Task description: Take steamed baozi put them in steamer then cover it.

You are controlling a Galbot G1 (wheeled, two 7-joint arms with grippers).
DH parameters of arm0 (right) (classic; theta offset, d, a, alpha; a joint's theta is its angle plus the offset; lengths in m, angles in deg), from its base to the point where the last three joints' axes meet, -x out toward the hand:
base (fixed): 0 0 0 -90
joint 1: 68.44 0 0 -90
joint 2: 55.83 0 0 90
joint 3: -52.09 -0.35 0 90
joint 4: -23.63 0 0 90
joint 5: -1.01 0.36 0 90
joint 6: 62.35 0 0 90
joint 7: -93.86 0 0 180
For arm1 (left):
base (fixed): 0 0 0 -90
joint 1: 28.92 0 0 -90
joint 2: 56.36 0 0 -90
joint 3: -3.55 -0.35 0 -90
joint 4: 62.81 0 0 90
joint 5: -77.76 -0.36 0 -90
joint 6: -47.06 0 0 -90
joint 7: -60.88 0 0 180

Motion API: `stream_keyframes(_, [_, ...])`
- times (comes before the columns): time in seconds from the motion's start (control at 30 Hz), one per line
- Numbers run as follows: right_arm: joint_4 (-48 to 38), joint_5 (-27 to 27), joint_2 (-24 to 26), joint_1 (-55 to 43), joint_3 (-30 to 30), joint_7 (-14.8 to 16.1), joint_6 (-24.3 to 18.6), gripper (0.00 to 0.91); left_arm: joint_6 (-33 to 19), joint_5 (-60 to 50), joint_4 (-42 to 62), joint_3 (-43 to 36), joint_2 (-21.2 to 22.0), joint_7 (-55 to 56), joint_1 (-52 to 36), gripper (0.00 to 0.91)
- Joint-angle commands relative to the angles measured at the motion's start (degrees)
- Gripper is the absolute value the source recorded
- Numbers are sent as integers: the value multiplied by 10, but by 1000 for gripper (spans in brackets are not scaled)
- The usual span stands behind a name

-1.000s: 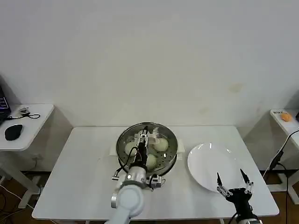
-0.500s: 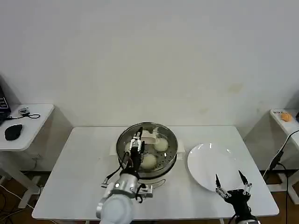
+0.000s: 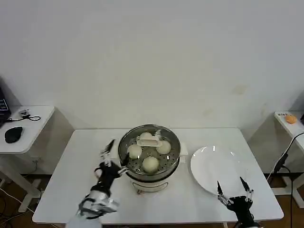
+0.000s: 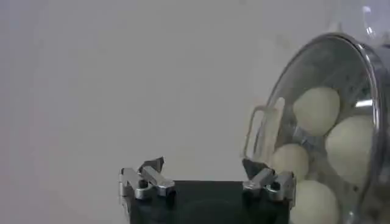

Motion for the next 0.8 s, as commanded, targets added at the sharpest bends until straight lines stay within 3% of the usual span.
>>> stream_keyframes(0.03, [11,47,23,29,11,3,7,907,-138,554,79,193,-19,88,130,907])
stream_keyframes(0.23, [28,106,41,56,28,6,36,907,-126,558,56,174,4,98,151,907])
stream_keyframes(0.8, [31,75,44,59,76,-31,65,907,-132,518,63,156,17,81,158,907])
